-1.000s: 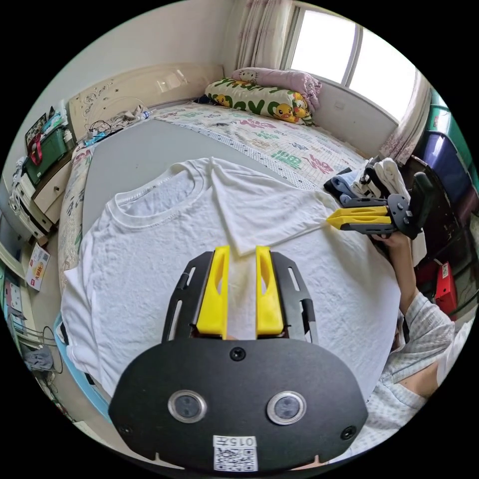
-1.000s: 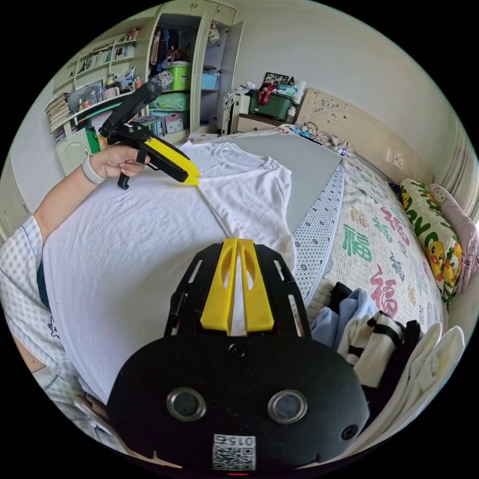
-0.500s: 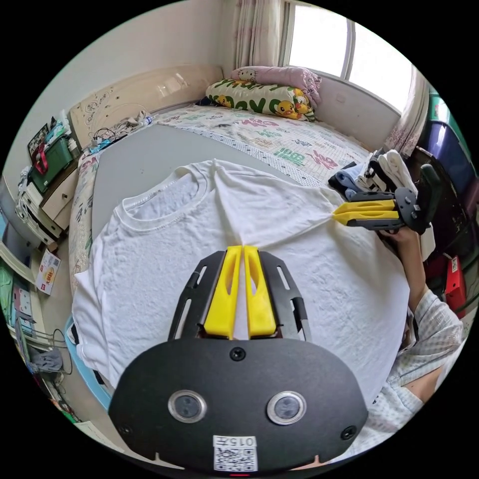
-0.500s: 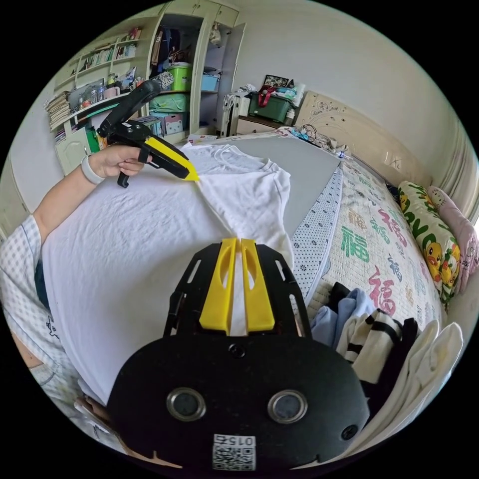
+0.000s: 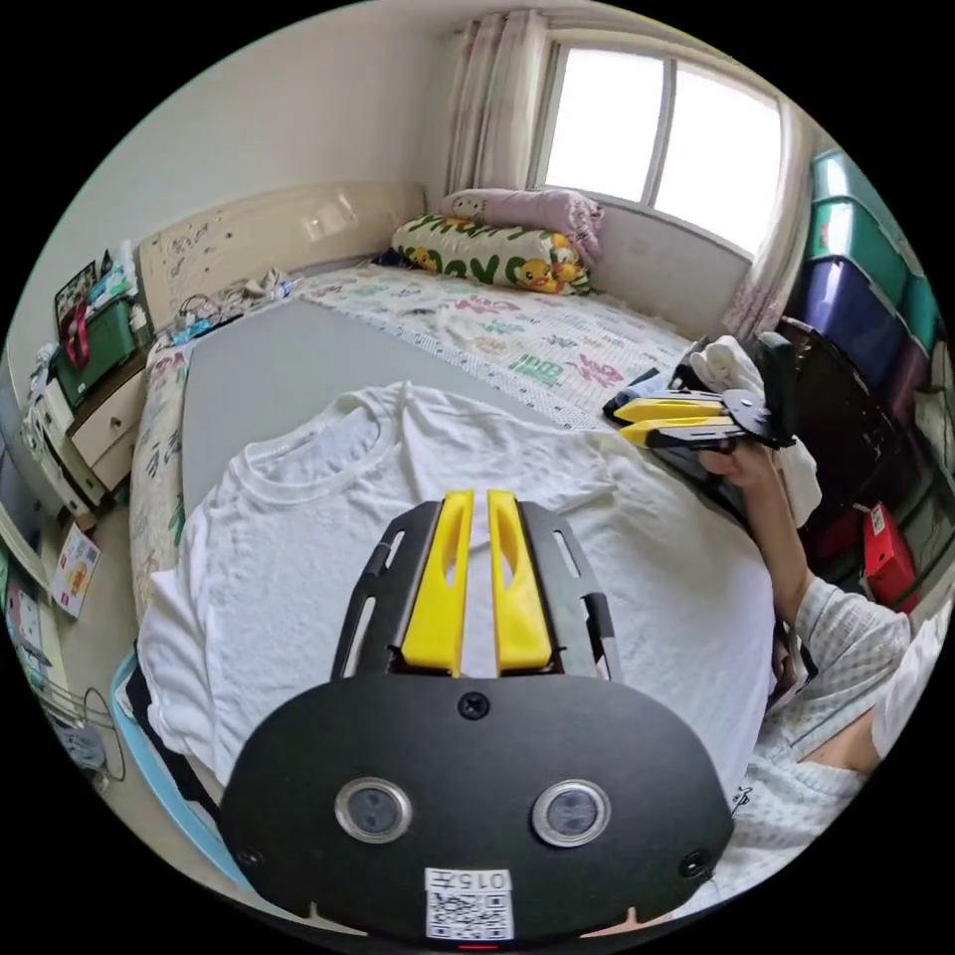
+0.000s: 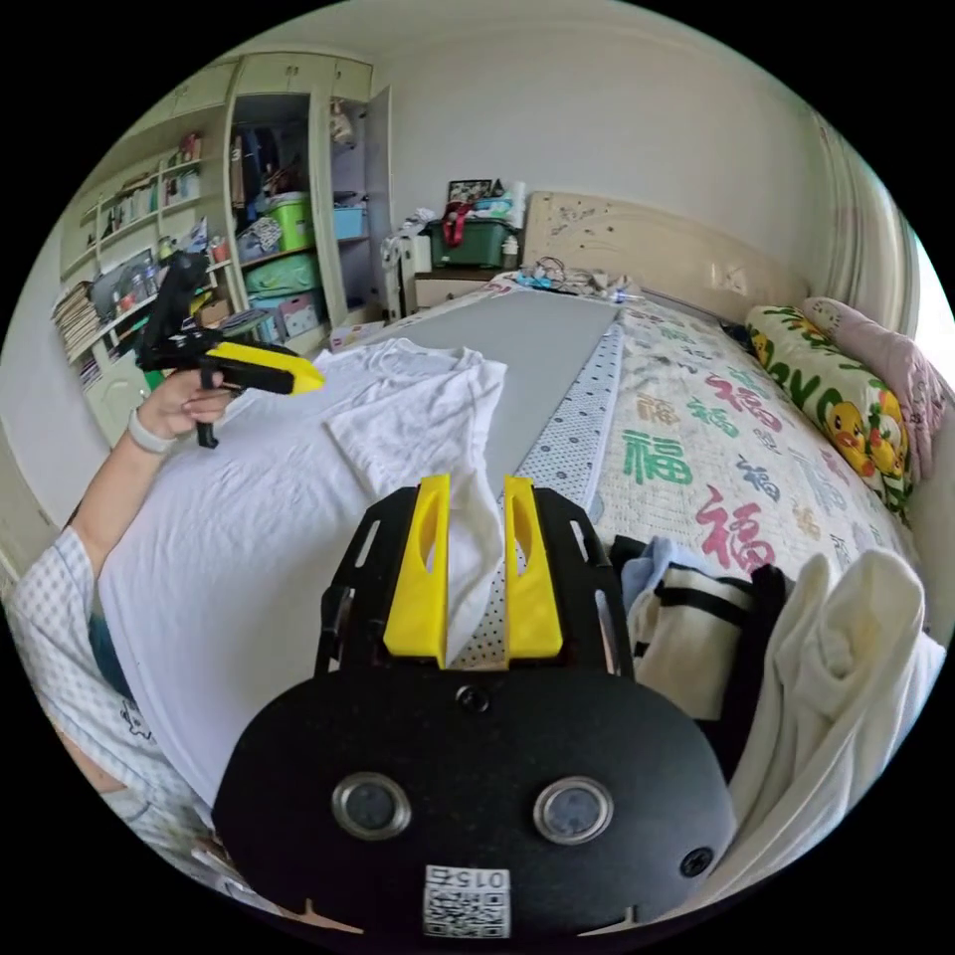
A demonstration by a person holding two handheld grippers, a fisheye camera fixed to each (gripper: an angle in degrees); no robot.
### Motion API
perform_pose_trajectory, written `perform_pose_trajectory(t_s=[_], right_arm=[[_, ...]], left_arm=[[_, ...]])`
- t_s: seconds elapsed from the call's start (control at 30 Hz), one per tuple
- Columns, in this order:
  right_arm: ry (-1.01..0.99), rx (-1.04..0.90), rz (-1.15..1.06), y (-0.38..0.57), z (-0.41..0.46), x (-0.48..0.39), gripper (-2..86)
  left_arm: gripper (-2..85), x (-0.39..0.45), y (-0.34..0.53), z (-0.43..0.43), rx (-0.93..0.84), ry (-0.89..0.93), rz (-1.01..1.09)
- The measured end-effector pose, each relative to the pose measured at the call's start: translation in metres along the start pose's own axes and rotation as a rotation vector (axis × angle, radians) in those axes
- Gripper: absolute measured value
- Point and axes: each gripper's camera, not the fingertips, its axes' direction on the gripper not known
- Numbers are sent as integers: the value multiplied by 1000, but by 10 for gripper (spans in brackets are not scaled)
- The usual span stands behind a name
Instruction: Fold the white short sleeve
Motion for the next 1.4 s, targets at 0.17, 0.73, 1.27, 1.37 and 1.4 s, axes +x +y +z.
perform_pose_trajectory(t_s=[0.17, 0.73, 1.27, 1.37, 1.4], right_arm=[[6, -78, 0, -4, 23, 0, 97], [3, -114, 88, -5, 30, 18, 55], [-5, 16, 75, 5, 2, 11, 61], [-102, 13, -106, 6, -1, -14, 90], [-123, -12, -170, 7, 0, -24, 98]], left_arm=[[90, 79, -37, 41, -8, 227, 100], [63, 148, -105, 117, -263, 76, 58], [7, 228, -93, 130, -260, 22, 123], [8, 238, -81, 133, -260, 28, 119], [8, 241, -76, 134, -260, 31, 116]])
